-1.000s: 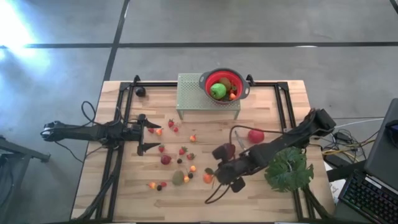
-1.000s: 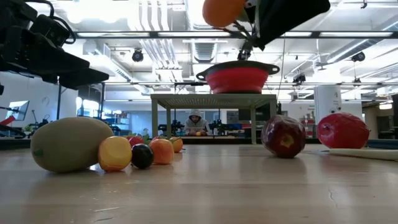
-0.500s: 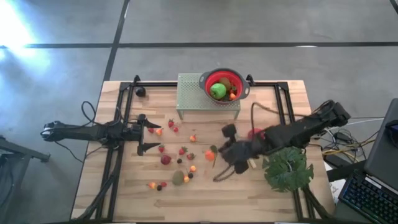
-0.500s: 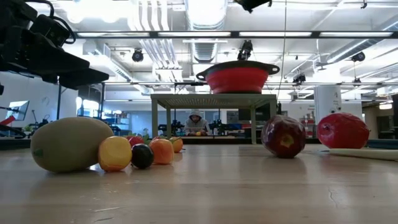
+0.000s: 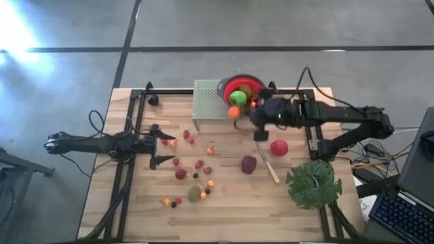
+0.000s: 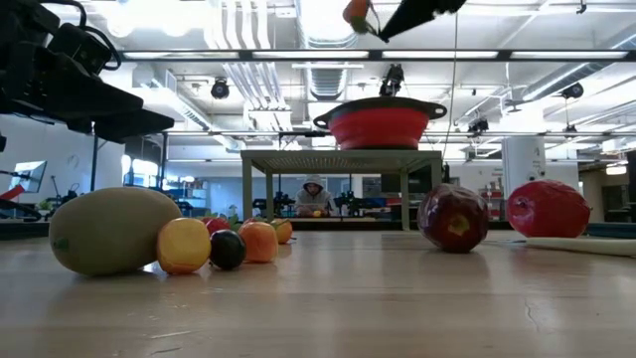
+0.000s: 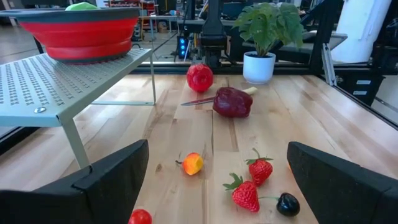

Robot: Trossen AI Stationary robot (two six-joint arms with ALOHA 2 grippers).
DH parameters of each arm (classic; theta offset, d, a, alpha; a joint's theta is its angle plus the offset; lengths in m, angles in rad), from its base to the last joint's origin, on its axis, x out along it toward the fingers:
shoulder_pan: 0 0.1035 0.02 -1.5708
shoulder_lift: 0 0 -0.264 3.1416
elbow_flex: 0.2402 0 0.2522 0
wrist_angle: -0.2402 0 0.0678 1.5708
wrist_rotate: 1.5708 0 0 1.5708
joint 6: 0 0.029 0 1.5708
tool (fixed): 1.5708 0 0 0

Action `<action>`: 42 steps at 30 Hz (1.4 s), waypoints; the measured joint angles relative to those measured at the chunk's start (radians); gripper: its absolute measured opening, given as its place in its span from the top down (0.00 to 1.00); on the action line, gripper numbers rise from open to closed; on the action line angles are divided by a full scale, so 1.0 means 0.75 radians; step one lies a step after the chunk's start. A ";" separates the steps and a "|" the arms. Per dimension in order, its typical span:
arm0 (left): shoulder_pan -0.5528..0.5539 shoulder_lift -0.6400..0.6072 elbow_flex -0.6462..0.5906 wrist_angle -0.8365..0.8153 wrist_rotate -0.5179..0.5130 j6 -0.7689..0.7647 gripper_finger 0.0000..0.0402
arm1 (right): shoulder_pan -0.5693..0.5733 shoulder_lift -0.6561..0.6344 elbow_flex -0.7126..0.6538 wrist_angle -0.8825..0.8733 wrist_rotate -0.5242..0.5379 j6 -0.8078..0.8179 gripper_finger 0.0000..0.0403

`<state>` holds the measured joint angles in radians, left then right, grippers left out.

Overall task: Pick & Place Fruit
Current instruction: Put the orange tangerine into the black strainer bowl on the shelf

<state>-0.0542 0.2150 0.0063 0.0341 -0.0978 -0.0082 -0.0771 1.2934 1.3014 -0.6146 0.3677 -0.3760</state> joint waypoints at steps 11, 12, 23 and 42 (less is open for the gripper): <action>0.000 0.000 0.000 0.000 0.000 0.000 0.03 | -0.387 0.101 0.000 0.142 -0.119 -0.067 0.98; 0.000 0.000 0.000 0.000 0.000 0.000 0.03 | -0.415 0.110 0.000 0.143 -0.119 -0.067 0.98; 0.000 0.000 0.000 -0.001 0.000 0.000 0.03 | -0.591 0.217 0.000 0.204 -0.119 -0.057 0.98; 0.000 0.000 0.000 -0.001 0.000 0.000 0.03 | -0.605 0.342 0.000 0.184 -0.118 -0.061 0.98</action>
<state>-0.0540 0.2150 0.0063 0.0338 -0.0978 -0.0082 -0.5308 1.5498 1.3014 -0.4767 0.2790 -0.4221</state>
